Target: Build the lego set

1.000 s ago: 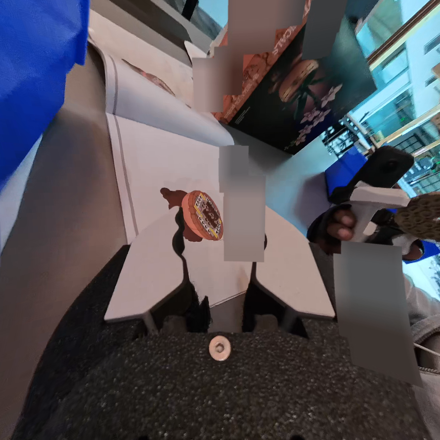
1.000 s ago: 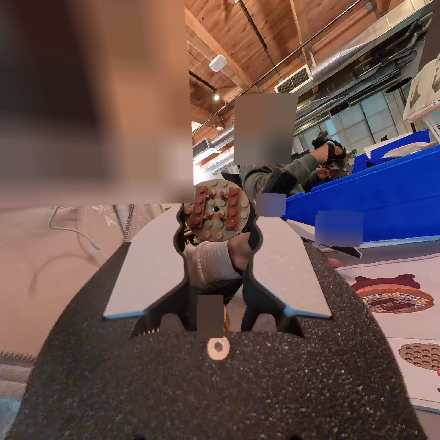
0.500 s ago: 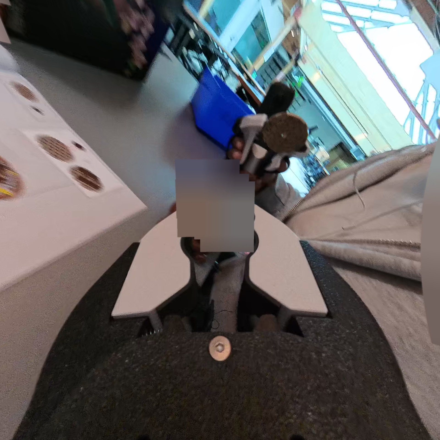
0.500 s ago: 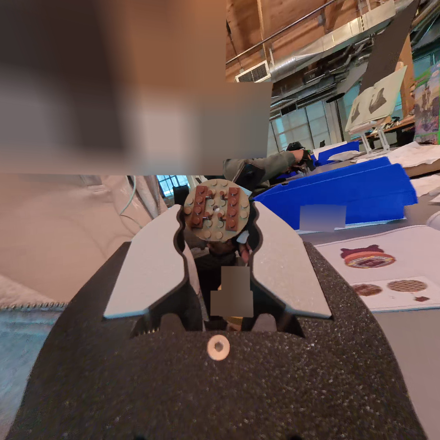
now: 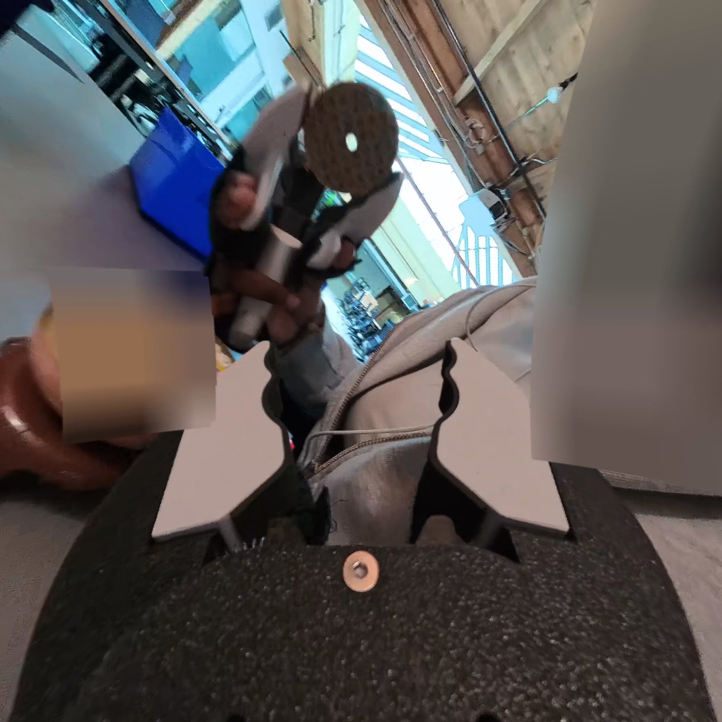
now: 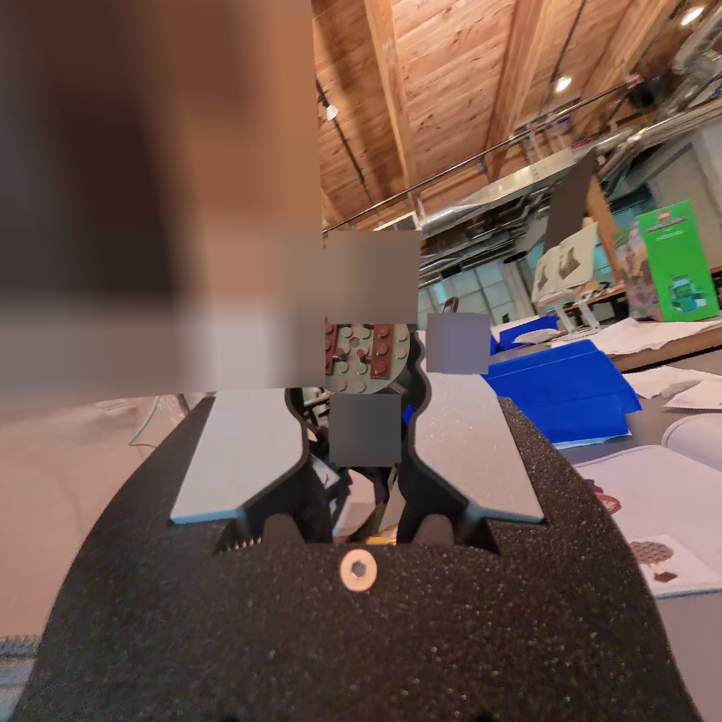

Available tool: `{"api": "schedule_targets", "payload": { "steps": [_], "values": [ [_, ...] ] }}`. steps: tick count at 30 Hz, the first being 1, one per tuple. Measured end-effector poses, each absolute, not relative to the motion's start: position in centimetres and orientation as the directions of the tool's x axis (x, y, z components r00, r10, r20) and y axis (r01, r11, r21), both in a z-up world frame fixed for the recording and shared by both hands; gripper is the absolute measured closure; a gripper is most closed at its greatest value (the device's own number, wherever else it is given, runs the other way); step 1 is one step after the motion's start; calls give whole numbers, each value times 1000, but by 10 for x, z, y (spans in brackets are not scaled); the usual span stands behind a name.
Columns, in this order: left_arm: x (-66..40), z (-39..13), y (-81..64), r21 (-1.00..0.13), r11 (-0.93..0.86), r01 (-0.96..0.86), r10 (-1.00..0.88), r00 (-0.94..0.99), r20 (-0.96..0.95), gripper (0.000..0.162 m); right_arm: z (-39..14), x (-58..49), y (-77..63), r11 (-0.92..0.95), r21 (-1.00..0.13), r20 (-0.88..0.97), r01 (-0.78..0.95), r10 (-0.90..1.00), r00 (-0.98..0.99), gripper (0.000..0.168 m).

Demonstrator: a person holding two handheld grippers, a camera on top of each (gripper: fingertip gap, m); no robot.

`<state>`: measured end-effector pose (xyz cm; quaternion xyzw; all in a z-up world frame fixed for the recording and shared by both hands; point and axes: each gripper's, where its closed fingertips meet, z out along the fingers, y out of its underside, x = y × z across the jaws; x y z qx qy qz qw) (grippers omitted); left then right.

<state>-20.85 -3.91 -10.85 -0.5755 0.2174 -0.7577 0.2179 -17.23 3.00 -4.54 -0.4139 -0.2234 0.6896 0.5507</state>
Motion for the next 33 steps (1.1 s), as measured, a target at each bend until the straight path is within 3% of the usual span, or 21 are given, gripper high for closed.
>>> {"api": "schedule_targets", "payload": {
  "steps": [7,12,17,25,33],
  "values": [
    [-227,-121,3,-595,-788,159,-611,-87,787,91,-65,-185,30,-355,-888,-360,-291,932,-38,118],
    [-222,-105,3,-550,-809,205,-586,-223,779,90,-58,-181,28,-430,-780,-448,-454,891,-73,118],
    [-204,-104,-9,-550,-818,168,-575,-272,771,88,-59,-173,49,-393,-802,-408,-450,910,-68,118],
    [-178,-105,-10,-513,-840,177,-541,-332,772,88,-58,-174,57,-480,-825,-339,-298,842,-419,118],
    [-158,-101,-12,-519,-831,199,-554,-374,744,90,-62,-177,52,-495,-850,-287,-180,722,-630,118]
  ]
}}
